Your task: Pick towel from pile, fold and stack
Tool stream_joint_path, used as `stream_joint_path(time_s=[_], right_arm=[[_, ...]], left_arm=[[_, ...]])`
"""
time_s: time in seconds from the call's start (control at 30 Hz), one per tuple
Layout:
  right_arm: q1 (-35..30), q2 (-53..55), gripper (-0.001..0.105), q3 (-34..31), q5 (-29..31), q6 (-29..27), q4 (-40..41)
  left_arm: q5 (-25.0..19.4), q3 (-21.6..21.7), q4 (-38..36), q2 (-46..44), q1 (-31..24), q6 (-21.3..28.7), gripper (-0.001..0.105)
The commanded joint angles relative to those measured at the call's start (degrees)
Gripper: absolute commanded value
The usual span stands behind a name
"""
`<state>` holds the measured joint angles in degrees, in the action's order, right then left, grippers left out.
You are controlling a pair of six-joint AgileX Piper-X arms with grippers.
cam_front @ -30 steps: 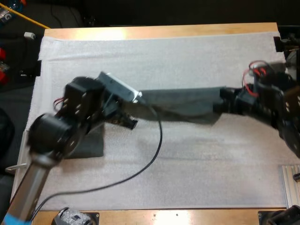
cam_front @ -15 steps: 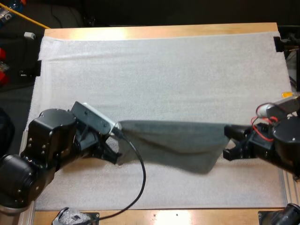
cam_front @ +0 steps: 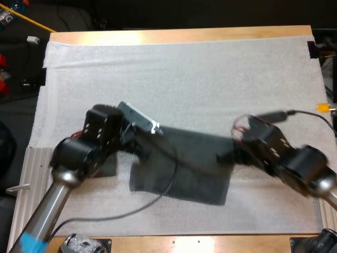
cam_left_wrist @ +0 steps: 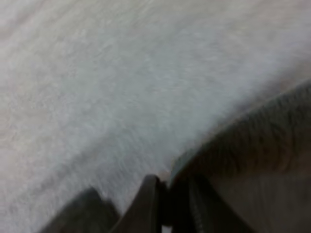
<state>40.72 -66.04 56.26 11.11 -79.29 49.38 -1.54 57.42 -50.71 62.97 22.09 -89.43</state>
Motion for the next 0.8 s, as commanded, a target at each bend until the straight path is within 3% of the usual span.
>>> stream_joint_path(time_s=[0.0,0.13,0.3,0.5,0.57,0.63,0.7,0.77], right_arm=[[-2.6,-2.8,0.000,0.1,1.4,-0.6,-5.2],[-7.5,-9.7,0.000,0.2,-1.7,-0.6,-12.0],[-11.3,-15.7,0.000,0.2,-6.2,-0.6,-18.4],[-12.7,-18.3,0.003,0.2,-7.6,-0.5,-21.4],[-12.8,-18.3,0.016,0.2,-7.5,-0.5,-23.2],[-13.2,-18.3,0.031,0.3,-7.5,-0.4,-25.4],[-13.5,-18.3,0.055,0.7,-6.8,0.1,-27.8],[-13.9,-18.3,0.064,1.6,-6.2,0.0,-28.4]], left_arm=[[-1.5,0.4,4.6,1.7,-1.4,0.2,0.005],[-0.5,0.4,9.8,6.6,-4.5,0.2,0.005],[5.1,0.4,14.9,12.4,-6.7,1.5,0.005],[5.2,0.4,18.7,17.5,-6.6,1.5,0.005],[5.2,0.4,19.7,18.4,-6.6,1.5,0.008],[5.1,0.4,21.0,18.9,-6.6,1.5,0.017],[3.8,0.4,22.9,18.9,-6.6,1.5,0.034],[2.2,0.9,23.9,18.9,-6.6,1.5,0.052]])
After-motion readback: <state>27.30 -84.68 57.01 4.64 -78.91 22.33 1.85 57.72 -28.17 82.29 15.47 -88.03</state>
